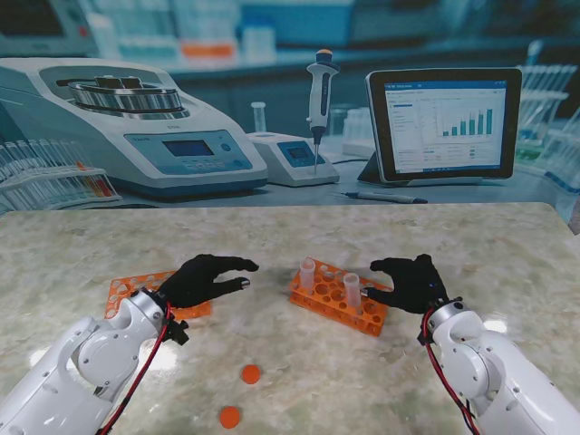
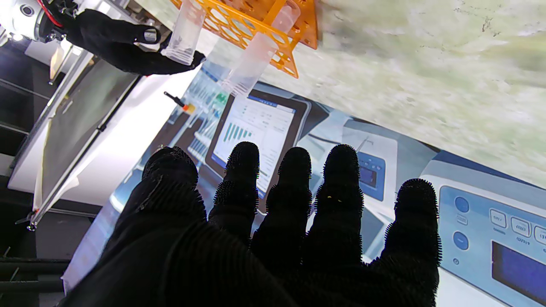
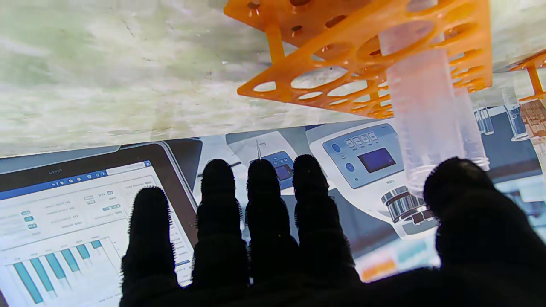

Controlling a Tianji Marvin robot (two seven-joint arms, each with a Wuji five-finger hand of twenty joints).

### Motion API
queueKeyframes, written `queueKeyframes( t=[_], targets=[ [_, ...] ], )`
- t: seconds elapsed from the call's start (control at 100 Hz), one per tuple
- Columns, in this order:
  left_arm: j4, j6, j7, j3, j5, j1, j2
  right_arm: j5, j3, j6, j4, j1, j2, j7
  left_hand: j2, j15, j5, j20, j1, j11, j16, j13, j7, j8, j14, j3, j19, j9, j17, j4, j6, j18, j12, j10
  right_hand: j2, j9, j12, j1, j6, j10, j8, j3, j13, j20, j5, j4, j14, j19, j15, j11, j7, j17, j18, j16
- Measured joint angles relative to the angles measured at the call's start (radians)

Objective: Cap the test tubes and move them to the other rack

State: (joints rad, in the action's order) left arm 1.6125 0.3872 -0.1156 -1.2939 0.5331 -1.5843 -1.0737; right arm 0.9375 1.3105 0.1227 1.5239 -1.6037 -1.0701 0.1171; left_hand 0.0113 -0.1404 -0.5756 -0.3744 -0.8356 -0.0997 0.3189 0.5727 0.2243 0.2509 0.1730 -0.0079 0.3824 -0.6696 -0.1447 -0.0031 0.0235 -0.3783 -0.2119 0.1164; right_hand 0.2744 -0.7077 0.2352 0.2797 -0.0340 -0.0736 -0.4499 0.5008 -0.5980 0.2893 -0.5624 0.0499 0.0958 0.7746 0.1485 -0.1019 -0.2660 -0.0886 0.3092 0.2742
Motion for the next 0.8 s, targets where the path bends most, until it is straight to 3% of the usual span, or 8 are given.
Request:
queueKeyframes(
  t=[0.55,0.8],
  targets=[
    [0.005,0.001,-0.005,0.0,-0.001,-0.002,0.001,-0.002,-0.051,0.009,-0.07,0.066,0.006,-0.028,0.0,0.0,0.0,0.0,0.0,0.0,0.0,0.0,0.0,0.0,0.0,0.0,0.0,0.0,0.0,0.0,0.0,0.0,0.0,0.0,0.029,0.04,-0.07,-0.043,-0.025,-0.024,0.033,0.07,0.025,-0.015,0.021,0.021,0.0,-0.014,-0.024,0.033,0.033,0.003,0.0,-0.036],
    [0.005,0.001,-0.007,0.002,-0.001,-0.002,0.001,-0.006,-0.068,0.043,-0.084,0.084,0.01,-0.048,0.0,0.0,0.0,0.0,0.0,0.0,0.0,0.0,0.0,0.0,0.0,0.0,0.0,0.0,0.0,0.0,0.0,0.0,0.0,0.0,0.048,0.066,-0.101,-0.082,-0.032,-0.026,0.035,0.093,0.053,-0.038,0.021,0.032,-0.001,-0.015,-0.049,0.036,0.033,0.004,0.0,-0.092]
  ],
)
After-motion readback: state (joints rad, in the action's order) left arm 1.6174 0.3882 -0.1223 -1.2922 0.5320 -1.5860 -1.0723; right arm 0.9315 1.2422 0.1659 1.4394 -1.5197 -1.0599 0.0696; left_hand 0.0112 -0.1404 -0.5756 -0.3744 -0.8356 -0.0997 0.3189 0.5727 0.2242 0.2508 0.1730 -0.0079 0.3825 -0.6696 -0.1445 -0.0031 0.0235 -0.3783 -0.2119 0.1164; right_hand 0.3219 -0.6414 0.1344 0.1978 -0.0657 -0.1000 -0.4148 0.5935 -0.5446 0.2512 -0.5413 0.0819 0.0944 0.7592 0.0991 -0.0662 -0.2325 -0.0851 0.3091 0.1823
